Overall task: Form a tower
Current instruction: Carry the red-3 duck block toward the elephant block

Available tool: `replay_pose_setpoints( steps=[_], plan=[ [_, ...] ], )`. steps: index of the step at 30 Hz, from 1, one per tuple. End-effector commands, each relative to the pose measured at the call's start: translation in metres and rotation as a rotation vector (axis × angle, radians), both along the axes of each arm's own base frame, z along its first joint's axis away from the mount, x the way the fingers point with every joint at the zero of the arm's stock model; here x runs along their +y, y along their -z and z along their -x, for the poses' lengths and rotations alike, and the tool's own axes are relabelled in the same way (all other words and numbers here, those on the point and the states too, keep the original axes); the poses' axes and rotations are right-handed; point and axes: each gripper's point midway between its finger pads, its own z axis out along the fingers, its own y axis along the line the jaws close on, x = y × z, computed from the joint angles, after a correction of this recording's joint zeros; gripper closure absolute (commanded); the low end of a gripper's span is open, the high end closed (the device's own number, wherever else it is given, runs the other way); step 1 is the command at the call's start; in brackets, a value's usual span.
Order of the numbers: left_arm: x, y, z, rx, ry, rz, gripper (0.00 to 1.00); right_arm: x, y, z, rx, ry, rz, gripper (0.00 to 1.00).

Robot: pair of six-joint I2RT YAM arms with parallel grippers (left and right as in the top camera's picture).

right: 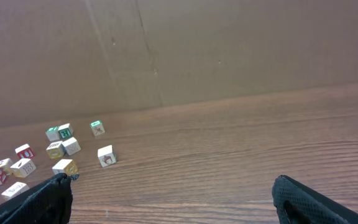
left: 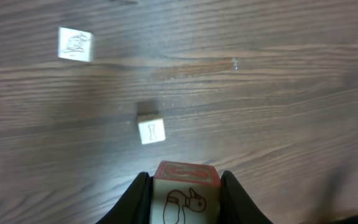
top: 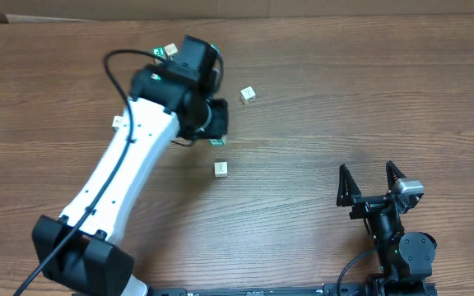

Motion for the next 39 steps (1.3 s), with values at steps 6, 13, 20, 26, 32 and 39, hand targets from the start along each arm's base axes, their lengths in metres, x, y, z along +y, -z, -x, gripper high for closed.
replay_pose_setpoints(
  steps=[6,13,20,26,32,39],
  plan=[
    [-0.014,0.047,0.015,0.033,-0.038,-0.077,0.96,0.000,0.001,0.000,-0.005,-0.001,-0.004,0.00],
    [-0.020,0.056,0.013,0.021,-0.063,-0.059,0.96,0.000,0.001,0.000,-0.005,-0.001,-0.003,0.00],
    [-0.014,0.063,0.010,0.013,-0.131,-0.085,0.96,0.000,0.001,0.000,-0.005,-0.001,-0.003,0.00],
    [-0.016,0.063,0.011,0.011,-0.133,-0.089,0.96,0.000,0.001,0.000,-0.005,-0.001,-0.003,0.00],
    [-0.013,0.063,0.010,-0.014,-0.160,-0.135,0.96,0.000,0.001,0.000,-0.005,-0.001,-0.003,0.00],
    [-0.016,0.063,0.012,-0.023,-0.160,-0.144,0.95,0.000,0.001,0.000,-0.005,-0.001,-0.003,0.00]
  ],
)
